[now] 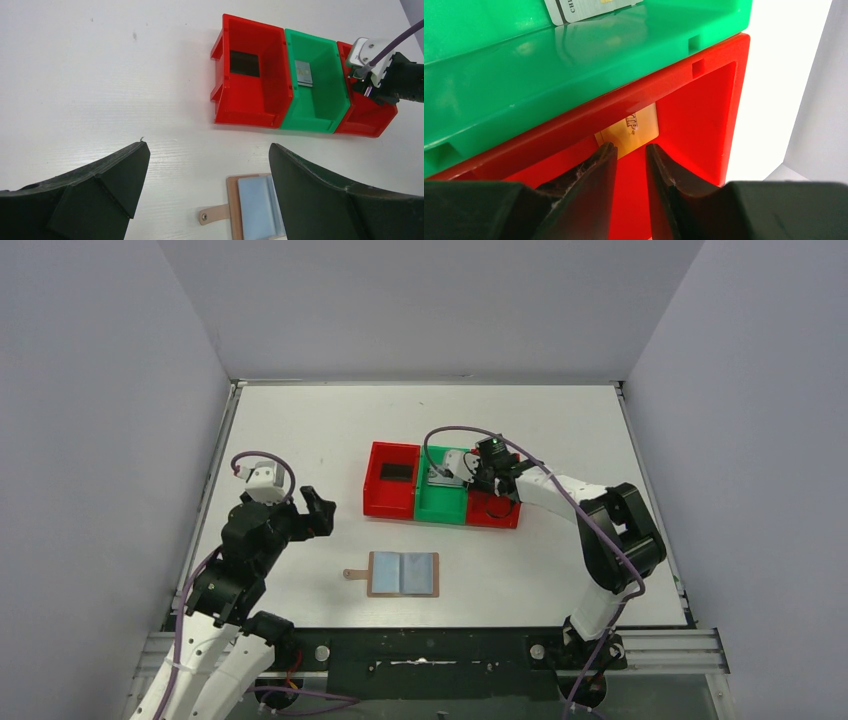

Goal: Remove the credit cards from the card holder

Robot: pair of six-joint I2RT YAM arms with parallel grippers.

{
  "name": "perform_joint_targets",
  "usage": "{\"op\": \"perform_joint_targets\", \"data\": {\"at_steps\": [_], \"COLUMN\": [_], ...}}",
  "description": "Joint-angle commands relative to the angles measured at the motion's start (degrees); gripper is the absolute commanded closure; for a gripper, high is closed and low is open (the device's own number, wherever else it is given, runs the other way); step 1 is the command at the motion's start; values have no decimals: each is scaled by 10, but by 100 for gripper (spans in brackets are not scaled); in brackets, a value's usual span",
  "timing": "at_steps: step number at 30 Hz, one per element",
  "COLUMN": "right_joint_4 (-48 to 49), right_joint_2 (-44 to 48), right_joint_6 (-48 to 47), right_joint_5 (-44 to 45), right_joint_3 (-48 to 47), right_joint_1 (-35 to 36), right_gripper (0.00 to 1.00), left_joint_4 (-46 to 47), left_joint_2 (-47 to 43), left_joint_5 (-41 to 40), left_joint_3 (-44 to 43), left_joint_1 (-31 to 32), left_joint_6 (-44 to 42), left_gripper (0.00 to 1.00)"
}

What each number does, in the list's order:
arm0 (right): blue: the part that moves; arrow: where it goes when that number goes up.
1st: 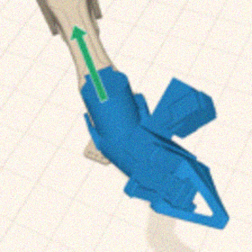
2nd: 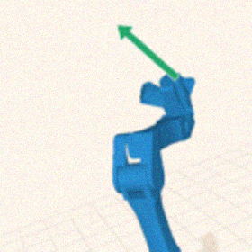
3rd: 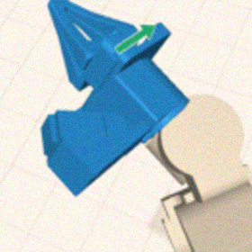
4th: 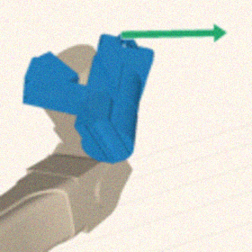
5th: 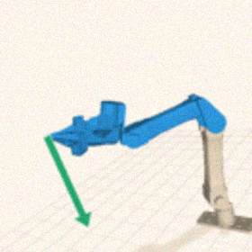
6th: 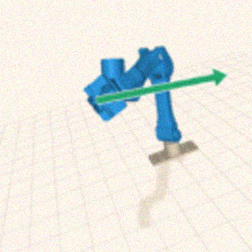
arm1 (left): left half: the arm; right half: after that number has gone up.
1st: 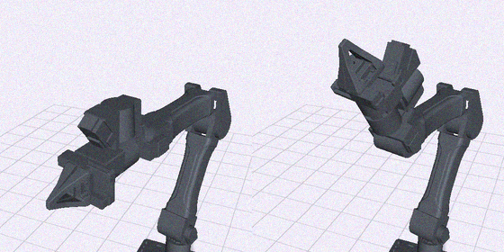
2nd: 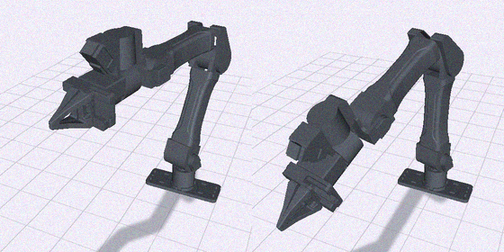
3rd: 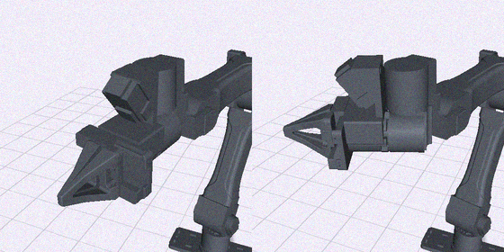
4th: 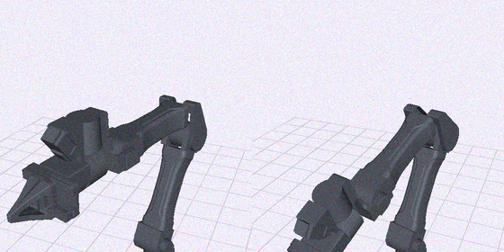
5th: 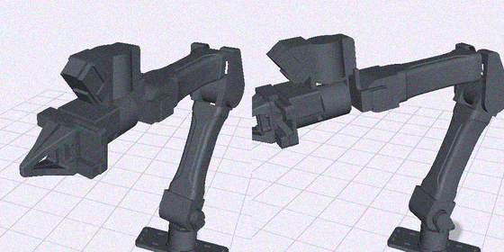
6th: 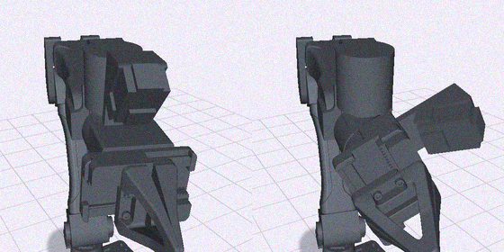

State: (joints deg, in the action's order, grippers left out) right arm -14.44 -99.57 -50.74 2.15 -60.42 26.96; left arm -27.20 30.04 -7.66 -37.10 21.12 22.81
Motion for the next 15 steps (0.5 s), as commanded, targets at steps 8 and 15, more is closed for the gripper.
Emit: {"op": "perform_joint_targets", "data": {"at_steps": [8, 15], "right_joint_4": [36, 137], "right_joint_2": [138, 316], "right_joint_6": [143, 512], "right_joint_5": [-27, -13], "right_joint_3": [-31, 71], "right_joint_1": [9, 28], "right_gripper": [60, 40], "left_joint_4": [30, 28], "left_joint_2": [6, 20], "left_joint_5": [6, 14], "left_joint_3": [-8, -8], "left_joint_1": [-7, -10], "left_joint_6": [-12, -7], "left_gripper": [8, 2]}}
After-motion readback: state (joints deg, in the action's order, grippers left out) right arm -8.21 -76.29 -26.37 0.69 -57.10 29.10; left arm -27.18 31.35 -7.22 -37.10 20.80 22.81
